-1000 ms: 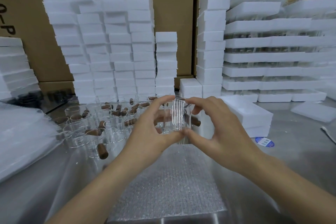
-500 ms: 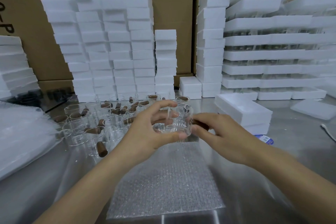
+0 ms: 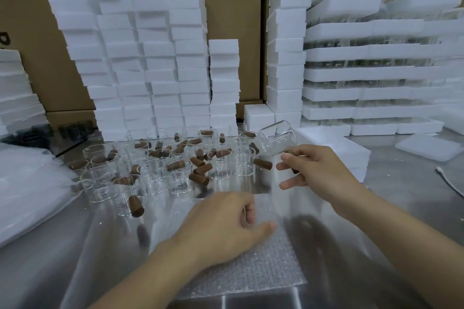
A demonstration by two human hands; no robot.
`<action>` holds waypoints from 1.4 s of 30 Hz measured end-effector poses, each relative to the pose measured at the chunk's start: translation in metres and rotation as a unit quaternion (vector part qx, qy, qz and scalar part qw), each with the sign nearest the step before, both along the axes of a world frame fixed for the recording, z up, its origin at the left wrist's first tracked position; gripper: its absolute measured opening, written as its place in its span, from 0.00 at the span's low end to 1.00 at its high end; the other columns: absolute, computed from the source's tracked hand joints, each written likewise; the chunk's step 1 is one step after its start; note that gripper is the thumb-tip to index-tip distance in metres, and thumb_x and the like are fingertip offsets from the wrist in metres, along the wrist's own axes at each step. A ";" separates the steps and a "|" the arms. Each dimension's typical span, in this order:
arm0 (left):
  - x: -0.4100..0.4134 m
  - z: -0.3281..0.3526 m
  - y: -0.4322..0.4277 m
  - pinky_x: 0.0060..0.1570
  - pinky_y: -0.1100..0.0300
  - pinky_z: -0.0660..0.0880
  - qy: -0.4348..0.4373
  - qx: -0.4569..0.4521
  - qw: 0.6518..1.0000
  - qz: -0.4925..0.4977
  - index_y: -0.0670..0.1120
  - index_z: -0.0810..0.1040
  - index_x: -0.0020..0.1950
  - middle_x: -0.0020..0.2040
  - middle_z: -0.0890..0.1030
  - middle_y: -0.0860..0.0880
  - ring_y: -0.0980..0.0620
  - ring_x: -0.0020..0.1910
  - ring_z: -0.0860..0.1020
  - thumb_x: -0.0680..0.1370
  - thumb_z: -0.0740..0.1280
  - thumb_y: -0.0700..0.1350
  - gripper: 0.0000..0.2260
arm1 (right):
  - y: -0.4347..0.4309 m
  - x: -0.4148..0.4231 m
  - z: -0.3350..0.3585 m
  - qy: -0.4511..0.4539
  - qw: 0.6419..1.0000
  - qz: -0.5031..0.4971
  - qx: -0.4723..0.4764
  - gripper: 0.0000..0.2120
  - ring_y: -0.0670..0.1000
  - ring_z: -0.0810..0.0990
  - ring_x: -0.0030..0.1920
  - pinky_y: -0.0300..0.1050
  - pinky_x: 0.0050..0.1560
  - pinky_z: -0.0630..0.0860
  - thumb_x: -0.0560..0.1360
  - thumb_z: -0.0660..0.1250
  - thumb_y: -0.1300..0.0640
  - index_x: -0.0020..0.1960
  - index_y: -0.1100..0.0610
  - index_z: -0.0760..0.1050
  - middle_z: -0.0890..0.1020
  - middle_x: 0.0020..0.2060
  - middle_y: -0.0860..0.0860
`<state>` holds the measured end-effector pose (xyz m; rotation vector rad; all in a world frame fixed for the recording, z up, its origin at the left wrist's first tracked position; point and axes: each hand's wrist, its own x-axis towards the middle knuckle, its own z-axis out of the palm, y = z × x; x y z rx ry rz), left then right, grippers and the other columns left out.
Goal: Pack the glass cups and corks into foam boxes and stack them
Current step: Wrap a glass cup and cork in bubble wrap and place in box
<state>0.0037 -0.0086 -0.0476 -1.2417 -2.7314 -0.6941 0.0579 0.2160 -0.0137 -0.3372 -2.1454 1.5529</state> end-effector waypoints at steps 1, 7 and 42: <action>0.001 -0.001 0.001 0.37 0.57 0.73 0.012 -0.029 0.999 -0.006 0.56 0.75 0.44 0.39 0.80 0.57 0.60 0.38 0.77 0.74 0.67 0.73 0.21 | 0.000 0.001 0.001 -0.004 1.000 0.000 -0.011 0.07 0.60 0.89 0.37 0.47 0.47 0.81 0.83 0.70 0.55 0.49 0.56 0.84 0.89 0.45 0.54; -0.005 0.003 -0.003 0.35 0.59 0.67 0.011 -0.063 0.998 -0.029 0.56 0.74 0.43 0.36 0.77 0.58 0.60 0.36 0.74 0.82 0.67 0.56 0.10 | -0.004 0.001 0.003 -0.030 0.999 0.011 -0.027 0.11 0.55 0.90 0.39 0.48 0.48 0.77 0.85 0.66 0.50 0.53 0.56 0.83 0.90 0.44 0.49; -0.020 0.018 -0.007 0.35 0.62 0.65 -0.100 0.283 0.954 0.026 0.52 0.69 0.34 0.29 0.70 0.57 0.58 0.30 0.66 0.84 0.65 0.47 0.18 | -0.012 0.009 -0.001 -0.019 0.932 0.074 0.353 0.10 0.44 0.76 0.38 0.49 0.44 0.74 0.81 0.66 0.50 0.42 0.50 0.77 0.80 0.37 0.41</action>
